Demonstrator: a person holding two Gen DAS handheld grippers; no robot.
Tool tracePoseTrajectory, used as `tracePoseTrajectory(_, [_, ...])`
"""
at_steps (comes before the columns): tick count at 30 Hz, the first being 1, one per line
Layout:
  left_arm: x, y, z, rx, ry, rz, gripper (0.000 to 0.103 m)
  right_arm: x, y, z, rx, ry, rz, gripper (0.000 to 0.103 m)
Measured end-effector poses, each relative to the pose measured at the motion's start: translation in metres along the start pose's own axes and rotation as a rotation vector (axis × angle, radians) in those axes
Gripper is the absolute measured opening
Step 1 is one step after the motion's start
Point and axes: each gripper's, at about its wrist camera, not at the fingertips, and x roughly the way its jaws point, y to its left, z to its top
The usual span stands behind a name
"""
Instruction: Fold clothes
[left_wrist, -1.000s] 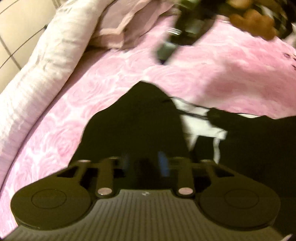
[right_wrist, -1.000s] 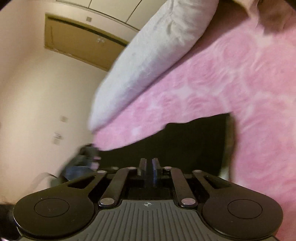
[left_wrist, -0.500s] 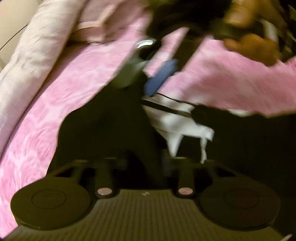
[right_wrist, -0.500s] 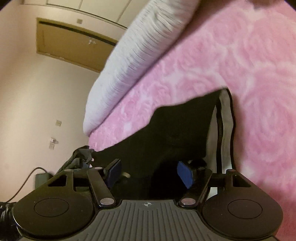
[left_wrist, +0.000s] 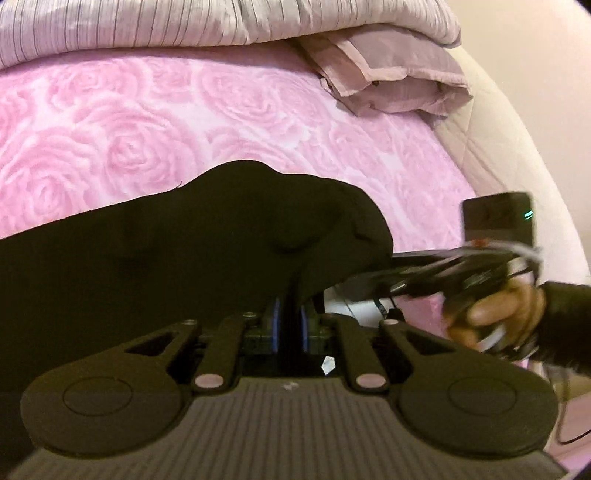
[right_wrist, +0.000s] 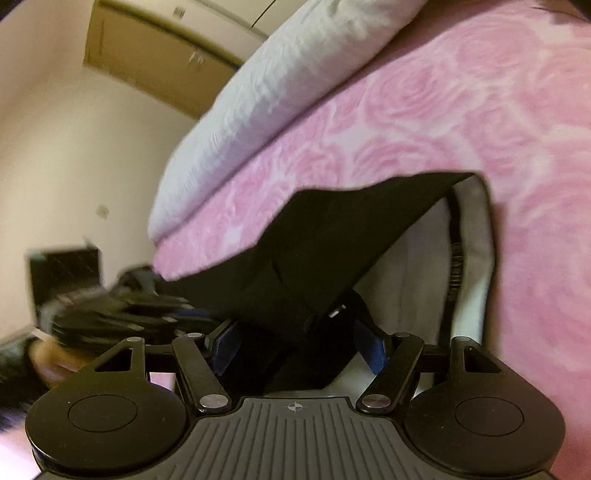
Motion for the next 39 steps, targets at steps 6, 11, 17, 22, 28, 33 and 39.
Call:
tracePoseTrajectory(6, [-0.001,0.004,0.001,0.011,0.009,-0.019,0.009,0.012,-0.009,-0.005,0.056,0.024,0.072,0.0])
tracePoseTrajectory(11, [-0.001,-0.005,0.0,0.071,0.009,-0.002,0.01,-0.032,0.001,-0.013,0.069,0.01,0.047,0.0])
tracePoseTrajectory(17, [0.007,-0.002,-0.001,0.081,0.04,0.085,0.011,-0.032,0.019,-0.004,-0.223,0.051,-0.156,0.041])
tracePoseTrajectory(22, [0.008,0.002,-0.006,0.091,0.043,0.102,0.011,0.004,0.048,0.01,-0.52,0.084,-0.131,0.066])
tracePoseTrajectory(28, [0.002,-0.005,-0.007,0.109,0.016,0.07,0.033,0.013,0.035,0.031,-0.358,0.149,-0.083,0.026])
tracePoseTrajectory(33, [-0.012,-0.042,-0.013,0.296,0.005,0.057,0.034,-0.048,0.032,0.016,-0.122,0.174,-0.154,0.018])
tracePoseTrajectory(39, [0.017,-0.076,-0.037,0.519,0.079,0.121,0.037,-0.108,0.018,-0.012,0.21,0.087,-0.07,0.014])
